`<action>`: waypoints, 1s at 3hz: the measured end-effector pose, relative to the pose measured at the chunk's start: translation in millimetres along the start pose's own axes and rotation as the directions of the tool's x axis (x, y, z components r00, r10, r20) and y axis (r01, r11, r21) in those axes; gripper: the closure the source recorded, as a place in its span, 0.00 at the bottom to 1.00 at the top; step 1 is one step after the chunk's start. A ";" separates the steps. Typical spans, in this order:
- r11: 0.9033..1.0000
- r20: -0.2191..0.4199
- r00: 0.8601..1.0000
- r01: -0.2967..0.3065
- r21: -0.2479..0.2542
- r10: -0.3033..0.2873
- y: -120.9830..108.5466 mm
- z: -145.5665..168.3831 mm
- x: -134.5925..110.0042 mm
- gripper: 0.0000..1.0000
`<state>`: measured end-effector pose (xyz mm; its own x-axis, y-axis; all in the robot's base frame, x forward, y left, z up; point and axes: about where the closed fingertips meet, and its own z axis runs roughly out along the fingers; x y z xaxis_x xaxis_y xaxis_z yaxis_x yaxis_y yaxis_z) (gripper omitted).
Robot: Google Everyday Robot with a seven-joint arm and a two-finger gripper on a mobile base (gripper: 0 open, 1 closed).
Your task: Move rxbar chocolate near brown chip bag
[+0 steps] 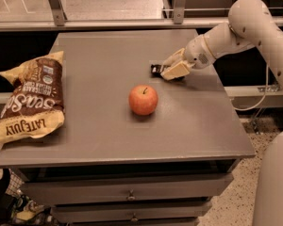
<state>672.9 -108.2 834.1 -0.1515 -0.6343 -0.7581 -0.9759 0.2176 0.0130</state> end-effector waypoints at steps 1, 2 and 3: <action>1.000 -0.045 0.999 0.025 0.005 -0.024 5.1 -3.3 -20.4 1.00; 0.999 -0.067 0.997 0.041 0.009 -0.040 12.1 -4.8 -35.8 1.00; 0.996 -0.108 0.991 0.085 0.033 -0.081 37.1 -10.5 -60.4 1.00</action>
Offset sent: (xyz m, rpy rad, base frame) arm -0.0139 0.0283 0.0505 -0.1050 -0.0417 0.0191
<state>644.1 -69.6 887.2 -0.0885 -0.7263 -0.6817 -0.9795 0.1879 -0.0731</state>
